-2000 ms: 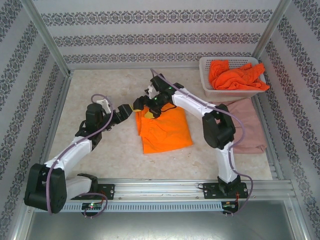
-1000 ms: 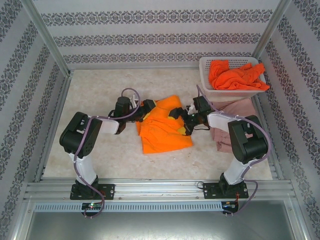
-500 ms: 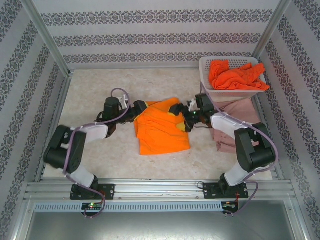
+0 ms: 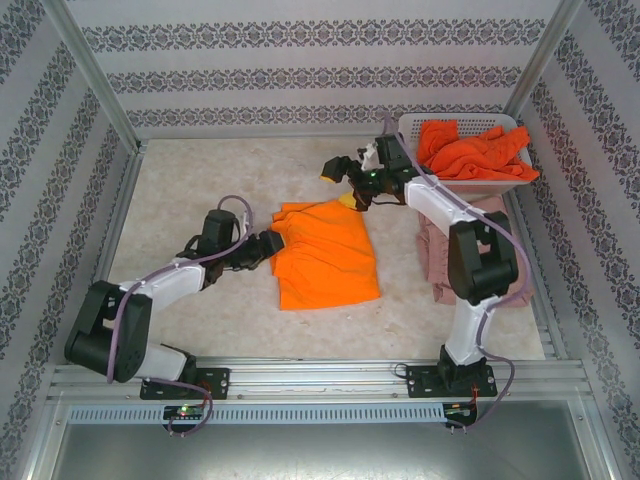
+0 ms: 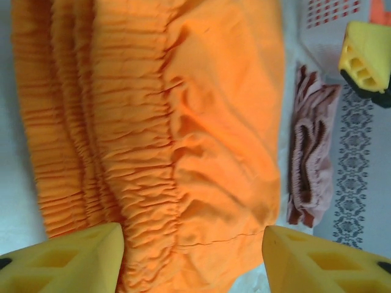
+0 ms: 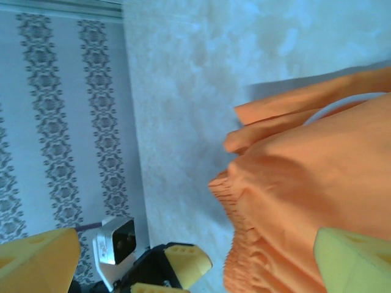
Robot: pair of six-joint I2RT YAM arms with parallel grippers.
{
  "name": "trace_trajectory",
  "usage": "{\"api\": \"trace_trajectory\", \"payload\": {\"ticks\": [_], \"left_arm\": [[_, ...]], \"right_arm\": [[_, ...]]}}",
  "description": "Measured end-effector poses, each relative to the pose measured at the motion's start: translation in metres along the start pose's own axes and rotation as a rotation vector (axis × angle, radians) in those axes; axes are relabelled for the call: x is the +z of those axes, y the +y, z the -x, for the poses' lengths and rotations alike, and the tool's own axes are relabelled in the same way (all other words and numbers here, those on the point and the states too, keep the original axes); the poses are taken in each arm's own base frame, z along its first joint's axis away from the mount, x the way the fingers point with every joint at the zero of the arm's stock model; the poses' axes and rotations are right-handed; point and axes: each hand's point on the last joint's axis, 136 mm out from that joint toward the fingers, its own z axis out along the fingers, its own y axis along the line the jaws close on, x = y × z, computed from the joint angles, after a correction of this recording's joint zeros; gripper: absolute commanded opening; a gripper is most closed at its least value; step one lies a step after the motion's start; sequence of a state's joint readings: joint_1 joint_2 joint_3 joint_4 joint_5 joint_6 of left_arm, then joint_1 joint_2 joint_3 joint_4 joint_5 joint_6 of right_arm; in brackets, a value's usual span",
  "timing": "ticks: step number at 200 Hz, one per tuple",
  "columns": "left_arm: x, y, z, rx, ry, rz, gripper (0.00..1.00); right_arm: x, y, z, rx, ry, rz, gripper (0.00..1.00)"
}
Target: Fold and stack the shorts
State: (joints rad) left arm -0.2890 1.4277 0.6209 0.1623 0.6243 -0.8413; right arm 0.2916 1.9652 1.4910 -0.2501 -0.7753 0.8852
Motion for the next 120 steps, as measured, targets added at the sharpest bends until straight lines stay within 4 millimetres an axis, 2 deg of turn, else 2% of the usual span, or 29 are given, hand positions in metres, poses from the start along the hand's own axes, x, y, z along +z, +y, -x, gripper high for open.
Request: {"api": "trace_trajectory", "payload": {"ticks": [26,46,54,84,99,120], "left_arm": [[0.013,0.013,-0.010,-0.019,0.044,0.031,0.54],[0.022,0.022,-0.019,-0.034,0.077,0.056,0.49],[0.024,0.026,-0.021,-0.042,0.087,0.065,0.44],[0.028,0.028,-0.023,-0.043,0.092,0.067,0.16],[0.028,0.026,-0.021,-0.035,0.085,0.059,0.10],[0.025,0.025,-0.021,-0.029,0.075,0.057,0.06]], "right_arm": [[0.019,-0.021,0.006,0.041,0.028,-0.034,0.98],[0.025,-0.025,0.012,0.047,0.032,-0.039,0.98],[0.027,-0.025,0.014,0.046,0.031,-0.038,0.98],[0.034,-0.028,0.021,0.047,0.031,-0.039,0.98],[0.040,-0.034,0.023,0.054,0.033,-0.047,0.98],[0.048,-0.049,0.025,0.080,0.038,-0.067,0.98]]}}
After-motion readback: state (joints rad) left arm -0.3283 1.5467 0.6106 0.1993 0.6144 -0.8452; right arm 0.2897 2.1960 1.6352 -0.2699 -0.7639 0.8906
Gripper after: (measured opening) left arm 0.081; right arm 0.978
